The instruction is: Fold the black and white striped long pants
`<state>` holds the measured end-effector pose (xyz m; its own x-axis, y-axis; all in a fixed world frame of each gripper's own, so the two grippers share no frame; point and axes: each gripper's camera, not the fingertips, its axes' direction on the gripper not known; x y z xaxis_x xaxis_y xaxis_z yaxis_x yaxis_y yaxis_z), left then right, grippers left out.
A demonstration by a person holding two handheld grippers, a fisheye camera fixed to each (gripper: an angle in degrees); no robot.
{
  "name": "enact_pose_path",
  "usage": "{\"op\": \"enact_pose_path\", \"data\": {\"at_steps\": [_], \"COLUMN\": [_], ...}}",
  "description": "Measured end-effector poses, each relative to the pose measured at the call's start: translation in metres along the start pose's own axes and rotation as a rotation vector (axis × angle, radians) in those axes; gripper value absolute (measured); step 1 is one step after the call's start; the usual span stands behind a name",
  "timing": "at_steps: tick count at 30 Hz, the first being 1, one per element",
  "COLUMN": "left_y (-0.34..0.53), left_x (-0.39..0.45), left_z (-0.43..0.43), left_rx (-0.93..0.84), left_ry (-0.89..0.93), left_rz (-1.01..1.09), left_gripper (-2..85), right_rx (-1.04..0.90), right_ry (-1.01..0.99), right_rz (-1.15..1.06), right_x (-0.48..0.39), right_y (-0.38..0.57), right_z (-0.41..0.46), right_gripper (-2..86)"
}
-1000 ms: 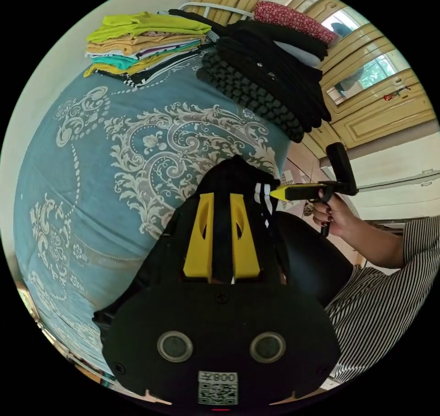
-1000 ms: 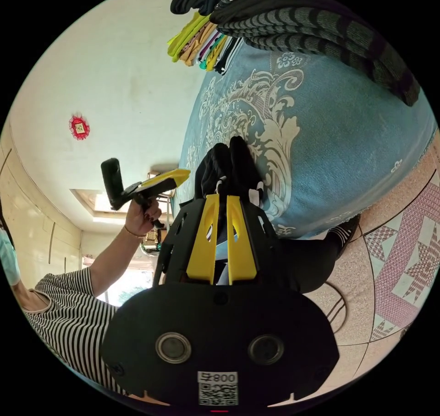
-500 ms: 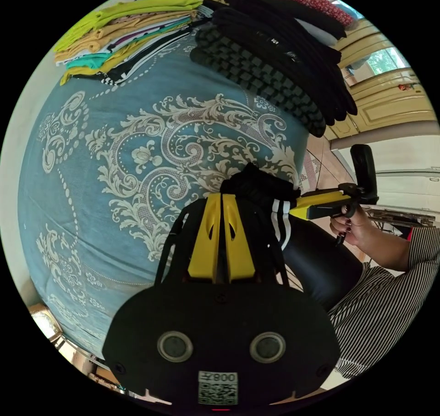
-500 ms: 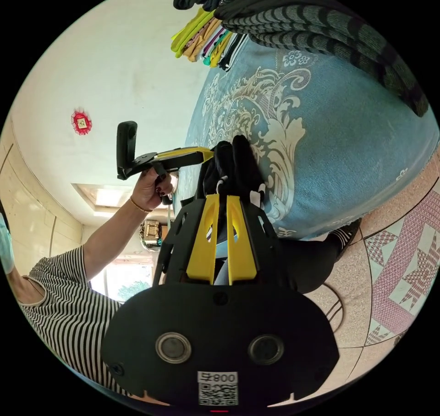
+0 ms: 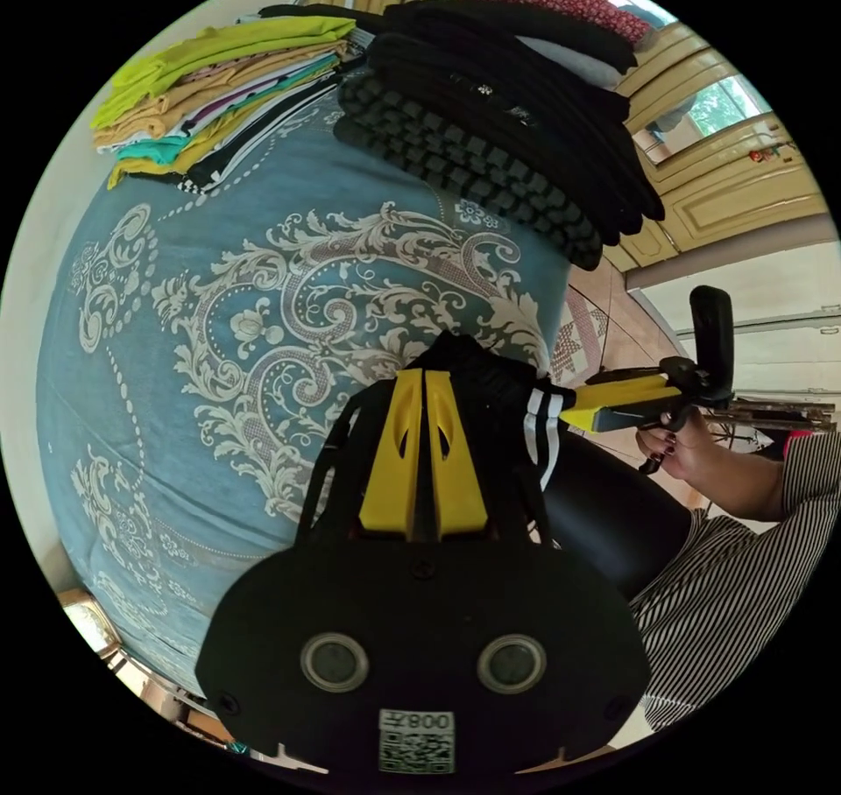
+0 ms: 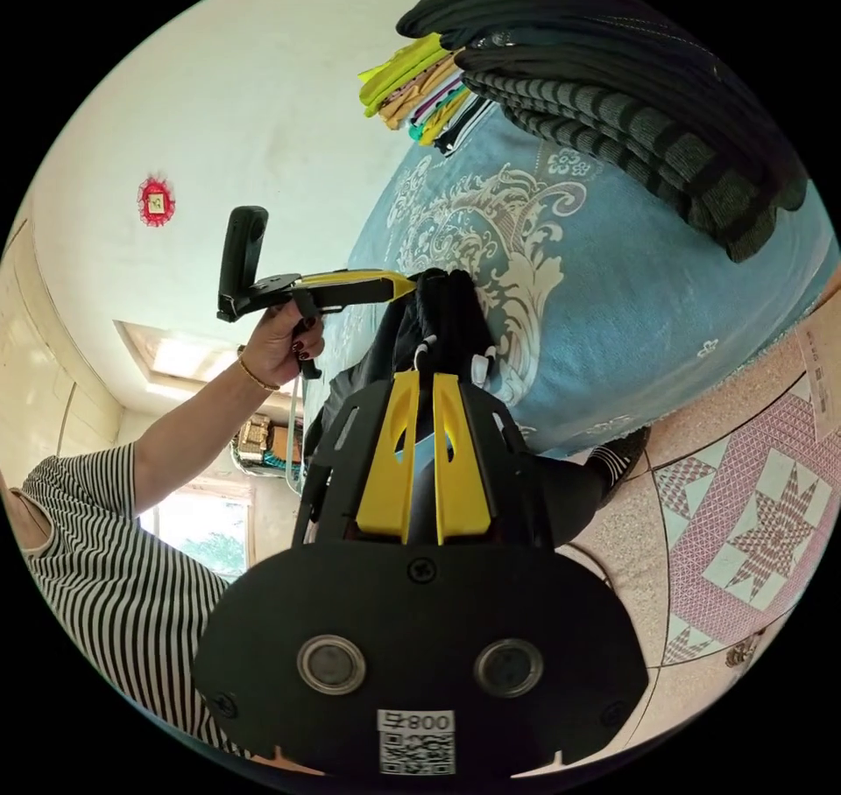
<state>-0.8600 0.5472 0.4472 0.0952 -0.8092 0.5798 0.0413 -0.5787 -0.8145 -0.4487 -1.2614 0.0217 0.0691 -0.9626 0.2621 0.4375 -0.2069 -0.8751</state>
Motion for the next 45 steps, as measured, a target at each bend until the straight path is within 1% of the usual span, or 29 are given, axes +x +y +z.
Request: {"op": "enact_pose_path", "data": {"at_steps": [5, 13, 18, 24, 26, 30, 33, 34, 36, 38, 40, 45], "left_y": [-0.007, -0.004, 0.008, 0.051, 0.083, 0.144, 0.187, 0.2, 0.214, 0.224, 0.228, 0.247], "left_x": [-0.003, -0.007, -0.011, -0.021, -0.026, -0.03, -0.026, -0.022, -0.015, -0.007, -0.003, -0.007], "left_z": [0.022, 0.053, 0.071, 0.072, 0.072, 0.085, 0.117, 0.133, 0.156, 0.188, 0.213, 0.251], "left_rx": [-0.048, -0.077, -0.06, 0.095, 0.183, 0.273, 0.227, 0.186, 0.135, 0.085, 0.058, 0.107], "left_ry": [-0.012, -0.015, -0.011, 0.031, 0.033, 0.071, 0.076, 0.061, 0.032, 0.002, -0.009, 0.027], "left_rz": [-0.031, -0.031, -0.037, -0.116, -0.19, -0.304, -0.342, -0.351, -0.345, -0.34, -0.322, -0.346], "left_gripper": [0.3, 0.5, 1.3, 1.7, 1.2, 0.4, 0.2, 0.2, 0.1, 0.1, 0.1, 0.1], "right_rx": [-0.004, -0.024, -0.029, -0.019, 0.012, 0.048, 0.023, -0.013, -0.062, -0.142, -0.201, -0.22], "right_ry": [0.05, 0.059, 0.014, -0.004, 0.015, 0.042, 0.054, 0.075, 0.138, 0.278, 0.326, 0.347], "right_rz": [0.023, 0.035, 0.04, 0.026, 0.034, -0.007, -0.111, -0.149, -0.193, -0.201, -0.219, -0.208], "right_x": [-0.001, -0.009, -0.015, -0.032, -0.042, -0.074, -0.115, -0.13, -0.147, -0.159, -0.163, -0.189], "right_y": [0.003, -0.004, -0.01, -0.017, -0.02, -0.034, -0.057, -0.069, -0.085, -0.103, -0.111, -0.129], "right_z": [0.002, 0.003, 0.003, -0.006, -0.014, -0.019, 0.0, 0.014, 0.036, 0.068, 0.088, 0.107], "right_gripper": [2.5, 2.5, 2.7, 2.4, 2.0, 0.9, 0.3, 0.2, 0.1, 0.0, 0.0, 0.0]}}
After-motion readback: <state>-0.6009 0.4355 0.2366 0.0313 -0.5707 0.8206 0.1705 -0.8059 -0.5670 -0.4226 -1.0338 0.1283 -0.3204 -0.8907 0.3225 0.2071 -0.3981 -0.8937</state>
